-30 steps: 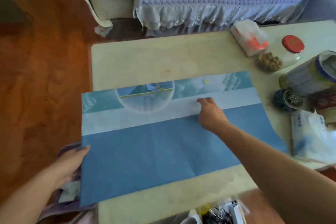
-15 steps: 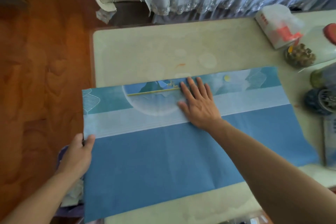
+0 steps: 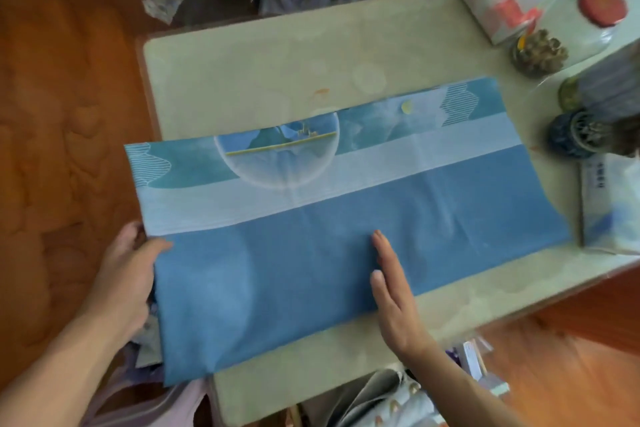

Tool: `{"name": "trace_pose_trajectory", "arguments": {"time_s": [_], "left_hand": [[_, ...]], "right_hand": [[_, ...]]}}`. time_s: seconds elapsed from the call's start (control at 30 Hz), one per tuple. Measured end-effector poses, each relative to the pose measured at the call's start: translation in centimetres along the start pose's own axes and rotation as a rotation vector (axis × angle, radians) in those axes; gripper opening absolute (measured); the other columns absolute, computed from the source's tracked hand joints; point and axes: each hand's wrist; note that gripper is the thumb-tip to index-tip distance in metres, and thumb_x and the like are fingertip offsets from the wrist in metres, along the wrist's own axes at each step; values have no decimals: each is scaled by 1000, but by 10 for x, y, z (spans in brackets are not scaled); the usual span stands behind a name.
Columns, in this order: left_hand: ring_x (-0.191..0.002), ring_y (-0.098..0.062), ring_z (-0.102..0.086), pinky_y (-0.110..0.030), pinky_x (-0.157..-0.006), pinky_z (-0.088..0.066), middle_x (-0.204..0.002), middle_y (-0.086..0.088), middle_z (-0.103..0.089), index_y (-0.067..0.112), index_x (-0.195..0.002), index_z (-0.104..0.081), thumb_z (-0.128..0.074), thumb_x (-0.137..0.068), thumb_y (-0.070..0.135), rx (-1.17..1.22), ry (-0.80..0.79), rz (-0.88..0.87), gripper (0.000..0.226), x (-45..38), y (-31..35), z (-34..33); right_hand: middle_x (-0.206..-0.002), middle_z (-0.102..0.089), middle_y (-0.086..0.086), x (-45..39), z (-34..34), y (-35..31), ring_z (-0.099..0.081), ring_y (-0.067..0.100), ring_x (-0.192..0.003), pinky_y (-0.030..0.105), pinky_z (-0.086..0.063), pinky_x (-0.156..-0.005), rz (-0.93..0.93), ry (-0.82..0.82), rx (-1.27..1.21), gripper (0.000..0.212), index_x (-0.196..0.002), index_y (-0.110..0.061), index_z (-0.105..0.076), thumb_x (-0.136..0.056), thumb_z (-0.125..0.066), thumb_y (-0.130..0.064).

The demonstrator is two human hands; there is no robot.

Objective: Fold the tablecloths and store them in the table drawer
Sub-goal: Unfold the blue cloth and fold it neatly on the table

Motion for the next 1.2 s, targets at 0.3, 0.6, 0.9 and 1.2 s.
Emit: {"name": "trace_pose_trajectory", "arguments": {"time_s": [0.3, 0.6, 0.9, 1.2], "left_hand": [[-82, -23, -73, -36, -72, -63, -104, -10, -74, 10, -132, -59, -39, -89, -3, 249, -241, -55, 49, 49, 109, -60], [-80, -26, -60, -45, -63, -58, -97, -14, -49, 16, -115, -42, -41, -87, -7, 480, -400, -151, 35, 77, 146, -288], [-134, -32, -46, -38, -108, -38, -137, -10, -52, 15, -152, -40, -58, -97, 38, -743, -362, -539, 62, 38, 76, -369], [-115, -31, -60, -35, -96, -42, -128, -12, -65, 15, -117, -69, -61, -99, 26, -1015, -331, -582, 23, -99, 97, -291]], "right_hand": [[-149, -52, -10, -8, 13, 22, -43, 10, -141, 31, -34, -118, -222, 70, -457, 40, -143, -22, -50, -104, -42, -19], [-136, -60, 21, -33, 70, 1, -58, 38, -126, 52, -48, -104, -691, 165, -1435, 71, -138, -9, -57, -101, -29, -62], [-141, -58, 13, -33, 72, 19, -55, 34, -131, 53, -37, -113, -601, 373, -1747, 77, -142, -18, -55, -89, -41, -73], [-102, -78, 1, -39, 47, 35, -74, 25, -95, 51, -57, -90, -774, 690, -1063, 16, -106, -17, -73, -99, -60, -23]]}}
Point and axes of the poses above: each hand's wrist, its own x-axis away from the middle knuckle, its own z-axis out of the back of the hand, y = z × x
